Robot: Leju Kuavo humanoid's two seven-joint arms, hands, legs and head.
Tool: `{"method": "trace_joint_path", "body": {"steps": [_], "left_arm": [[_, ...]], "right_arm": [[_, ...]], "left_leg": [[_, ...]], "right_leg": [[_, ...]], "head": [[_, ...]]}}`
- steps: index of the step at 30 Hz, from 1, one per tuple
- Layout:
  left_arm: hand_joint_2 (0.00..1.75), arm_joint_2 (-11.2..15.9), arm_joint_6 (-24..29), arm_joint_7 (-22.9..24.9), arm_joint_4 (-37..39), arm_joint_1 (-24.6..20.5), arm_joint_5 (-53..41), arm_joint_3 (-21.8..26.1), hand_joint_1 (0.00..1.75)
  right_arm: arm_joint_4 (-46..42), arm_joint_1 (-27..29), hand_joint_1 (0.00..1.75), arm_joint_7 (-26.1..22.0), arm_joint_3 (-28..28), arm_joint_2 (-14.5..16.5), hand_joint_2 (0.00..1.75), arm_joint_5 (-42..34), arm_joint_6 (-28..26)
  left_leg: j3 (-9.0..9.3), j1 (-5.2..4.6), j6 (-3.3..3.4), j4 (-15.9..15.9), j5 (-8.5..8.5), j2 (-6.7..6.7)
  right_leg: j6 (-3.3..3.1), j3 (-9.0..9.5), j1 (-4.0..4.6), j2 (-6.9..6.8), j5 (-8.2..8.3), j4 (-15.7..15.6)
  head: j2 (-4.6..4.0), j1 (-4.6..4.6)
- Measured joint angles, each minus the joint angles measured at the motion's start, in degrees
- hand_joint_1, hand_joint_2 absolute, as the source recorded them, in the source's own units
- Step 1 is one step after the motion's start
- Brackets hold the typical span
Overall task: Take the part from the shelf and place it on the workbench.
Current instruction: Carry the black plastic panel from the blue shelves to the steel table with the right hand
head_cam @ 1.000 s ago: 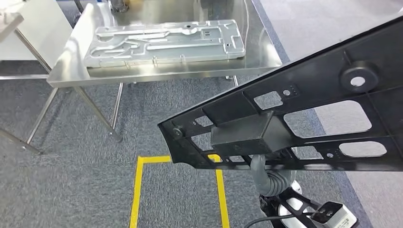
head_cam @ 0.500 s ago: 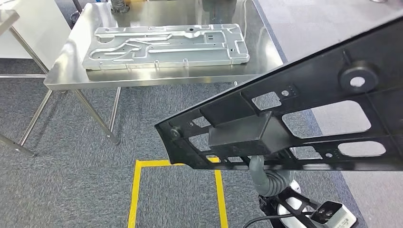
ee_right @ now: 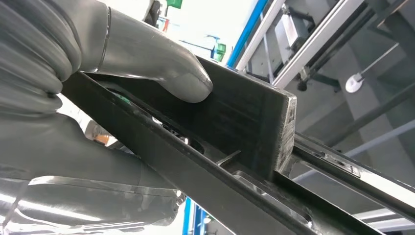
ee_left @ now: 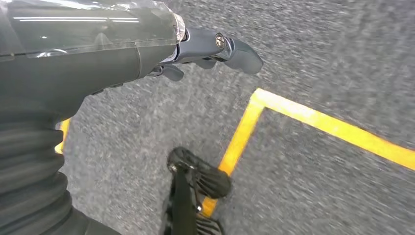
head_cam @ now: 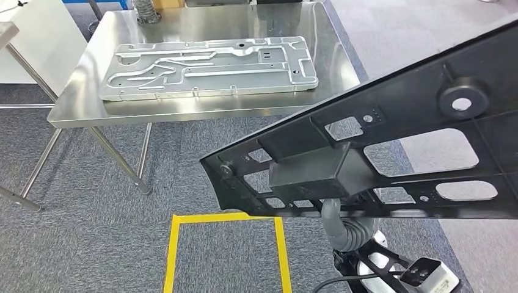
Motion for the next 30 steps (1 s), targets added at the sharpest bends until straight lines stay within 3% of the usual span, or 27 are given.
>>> {"method": "trace_joint_path", "body": {"steps": [1, 3, 4, 5, 6, 7, 9, 11, 14, 16, 19, 20, 21, 22, 24, 25, 27, 30], "left_arm": [[1.75, 0.0, 0.0, 0.0, 0.0, 0.0, 0.0, 0.0, 0.0], [1.75, 0.0, 0.0, 0.1, 0.0, 0.0, 0.0, 0.0, 0.0], [1.75, 0.0, 0.1, 0.1, 0.0, 0.1, 0.1, 0.0, 0.0], [1.75, 0.0, 0.1, 0.1, 0.0, 0.2, 0.1, 0.0, 0.0], [1.75, 0.0, 0.1, 0.2, 0.0, 0.3, 0.2, 0.0, 0.0], [1.75, 0.0, 0.2, 0.2, 0.0, 0.4, 0.2, 0.0, 0.0], [1.75, 0.0, 0.2, 0.2, 0.0, 0.4, 0.3, 0.0, 0.0], [1.75, 0.0, 0.3, 0.2, 0.0, 0.4, 0.4, 0.1, 0.0], [1.75, 0.0, 0.3, 0.2, 0.0, 0.3, 0.6, 0.1, 0.0], [1.75, 0.0, 0.3, 0.1, 0.0, 0.2, 0.7, 0.1, 0.0], [1.75, 0.0, 0.3, 0.2, 0.0, 0.3, 0.7, 0.2, 0.0], [1.75, 0.0, 0.3, 0.2, 0.0, 0.3, 0.7, 0.3, 0.0], [1.75, 0.0, 0.3, 0.2, 0.0, 0.3, 0.8, 0.3, 0.0], [1.75, -0.1, 0.3, 0.2, 0.0, 0.4, 0.8, 0.4, 0.0], [1.75, -0.3, 0.3, 0.2, 0.0, 0.3, 0.8, 0.4, 0.0], [1.75, -0.4, 0.3, 0.2, 0.0, 0.3, 0.8, 0.4, 0.0], [1.75, -0.6, 0.2, 0.1, 0.0, 0.3, 0.8, 0.4, 0.0], [1.75, -0.6, 0.0, 0.1, 0.0, 0.2, 0.7, 0.4, 0.0]], "right_arm": [[0.0, -0.1, 1.75, 0.0, 0.0, 0.0, 1.75, 0.0, 0.0], [0.0, -0.2, 1.75, 0.0, 0.0, 0.1, 1.75, -0.1, 0.3], [0.1, -0.2, 1.75, 0.0, 0.0, 0.1, 1.75, -0.1, 0.5], [0.1, -0.2, 1.75, 0.0, 0.0, 0.1, 1.75, -0.1, 0.7], [0.1, -0.2, 1.75, 0.0, 0.0, 0.1, 1.75, -0.1, 0.8], [0.1, -0.2, 1.75, 0.0, 0.0, 0.1, 1.75, -0.2, 1.0], [0.1, -0.4, 1.75, 0.0, 0.0, 0.2, 1.75, -0.3, 1.0], [0.2, -0.8, 1.75, 0.0, 0.0, 0.3, 1.75, -0.5, 1.2], [0.2, -1.2, 1.75, 0.0, -0.1, 0.4, 1.75, -0.7, 1.6], [0.3, -1.6, 1.75, 0.0, -0.1, 0.5, 1.75, -0.9, 1.8], [0.5, -1.8, 1.75, 0.0, -0.3, 0.5, 1.75, -1.1, 1.9], [0.6, -1.8, 1.75, 0.0, -0.4, 0.5, 1.75, -1.2, 1.9], [0.7, -1.8, 1.75, 0.0, -0.5, 0.5, 1.75, -1.3, 1.9], [0.8, -1.9, 1.75, 0.0, -0.7, 0.5, 1.75, -1.4, 2.0], [0.9, -2.0, 1.75, 0.0, -1.2, 0.5, 1.75, -1.8, 2.1], [1.0, -2.1, 1.75, 0.0, -1.5, 0.5, 1.75, -1.9, 2.1], [1.0, -2.2, 1.75, 0.0, -1.9, 0.5, 1.75, -2.0, 2.2], [0.9, -2.1, 1.75, 0.0, -2.4, 0.6, 1.75, -1.9, 2.2]], "left_leg": [[-1.33, 0.09, -0.31, 2.8, -1.18, 0.0], [-6.18, 0.21, -0.8, 11.1, -4.02, 0.01], [-8.57, 0.25, -0.96, 14.4, -4.54, 0.01], [-10.1, 0.28, -1.02, 15.7, -3.84, 0.01], [-10.5, 0.31, -1.01, 14.5, -1.86, 0.02], [-9.79, 0.33, -0.93, 11.2, 1.0, 0.03], [-7.23, 0.21, -0.49, 3.5, 5.63, 0.09], [-5.97, -0.05, 0.37, 0.1, 6.52, 0.06], [-5.25, 0.02, 1.82, -0.6, 5.89, -0.12], [-4.36, 0.13, 2.56, -0.9, 5.59, -0.19], [-3.48, -0.05, 3.05, -0.9, 4.7, -0.22], [-3.07, -0.16, 3.1, -0.9, 4.3, -0.25], [-2.54, -0.3, 3.13, -0.9, 3.88, -0.28], [-1.9, -0.48, 3.14, -0.9, 3.44, -0.32], [-0.64, -0.77, 3.02, -1.0, 2.52, -0.35], [-0.26, -0.81, 2.82, -1.1, 2.14, -0.37], [0.2, -0.76, 2.17, -1.1, 1.92, -0.33], [-0.36, -0.83, 1.18, 1.6, 2.41, -0.25]], "right_leg": [[-0.25, 0.58, -0.12, -0.05, -0.2, -0.3], [-0.48, 1.52, -0.11, -0.14, -0.95, -0.4], [-0.48, 2.02, -0.11, -0.13, -1.4, -0.4], [-0.44, 2.61, -0.12, -0.09, -1.89, -0.4], [-0.36, 3.32, -0.13, -0.05, -2.41, -0.4], [-0.22, 4.12, -0.15, -0.02, -2.97, -0.4], [0.26, 5.41, -0.08, 0.03, -4.08, -0.5], [0.93, 6.08, 0.09, 0.18, -4.67, -0.7], [1.98, 6.51, 0.13, 0.23, -4.69, -0.2], [2.43, 4.56, 0.03, 0.1, -6.1, 3.7], [2.74, -2.98, -0.01, 0.02, -10.06, 14.7], [2.67, -4.92, 0.0, 0.02, -10.35, 16.4], [2.46, -5.83, 0.09, 0.01, -9.46, 16.0], [2.09, -5.59, 0.23, 0.01, -7.29, 13.4], [0.89, -3.65, 0.85, -0.07, -1.68, 5.9], [0.35, -2.89, 1.16, -0.06, -0.01, 3.1], [-0.29, -2.37, 1.6, -0.03, 1.13, 0.8], [-0.78, -0.78, 1.1, -0.04, 1.51, -0.5]], "head": [[0.0, 0.0], [0.0, -0.01], [0.0, -0.01], [0.0, -0.01], [0.0, -0.01], [0.0, -0.01], [0.0, -0.01], [0.0, -0.01], [0.0, 0.0], [0.0, 0.0], [0.0, 0.01], [0.0, 0.01], [0.0, 0.01], [0.0, 0.01], [0.0, 0.0], [0.0, 0.03], [0.0, 0.08], [0.0, 0.09]]}}
